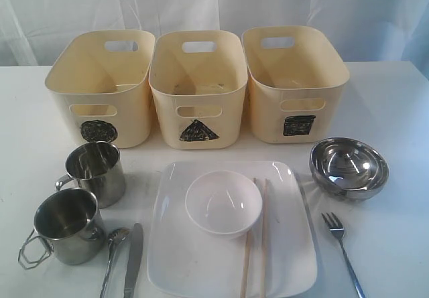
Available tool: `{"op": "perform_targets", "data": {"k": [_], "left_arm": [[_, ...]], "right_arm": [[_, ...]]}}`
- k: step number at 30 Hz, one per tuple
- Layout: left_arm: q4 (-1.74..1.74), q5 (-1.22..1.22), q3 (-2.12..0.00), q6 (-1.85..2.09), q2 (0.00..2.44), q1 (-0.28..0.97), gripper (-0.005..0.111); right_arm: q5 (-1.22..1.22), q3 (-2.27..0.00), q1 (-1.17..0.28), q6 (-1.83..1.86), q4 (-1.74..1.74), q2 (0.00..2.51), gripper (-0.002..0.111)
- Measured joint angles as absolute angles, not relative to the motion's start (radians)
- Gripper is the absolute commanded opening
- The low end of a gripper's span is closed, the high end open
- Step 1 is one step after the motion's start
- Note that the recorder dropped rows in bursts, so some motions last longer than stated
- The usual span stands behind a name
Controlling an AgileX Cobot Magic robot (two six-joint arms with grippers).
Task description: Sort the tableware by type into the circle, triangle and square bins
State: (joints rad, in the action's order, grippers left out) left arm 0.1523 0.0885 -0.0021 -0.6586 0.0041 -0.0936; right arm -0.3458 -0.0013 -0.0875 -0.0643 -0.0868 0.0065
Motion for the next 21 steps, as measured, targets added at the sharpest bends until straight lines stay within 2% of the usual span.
{"op": "perform_targets", "data": {"k": [7, 11, 17, 21], "left_arm": [[0.069, 0.130, -0.011, -0.895, 0.004, -0.094, 0.000], [-0.148, 0.066, -0.166, -0.912, 0.061, -0.052, 0.000], [-0.445, -0.035, -0.475, -0.864, 0.334, 0.146, 0.000], [-0.439, -0.249, -0.630, -0.642, 0.521, 0.336, 0.000]], "right_arm": [[-0.346, -0.001, -0.087, -0.064, -0.087, 0.007, 0.000], [-0.346, -0.001, -0.087, -0.064, -0.087, 0.007, 0.000], [-0.346, -0.001, -0.087, -0.064, -0.087, 0.007, 0.000], [-0.346, -0.001, -0.087, -0.064, -0.087, 0.007, 0.000]]}}
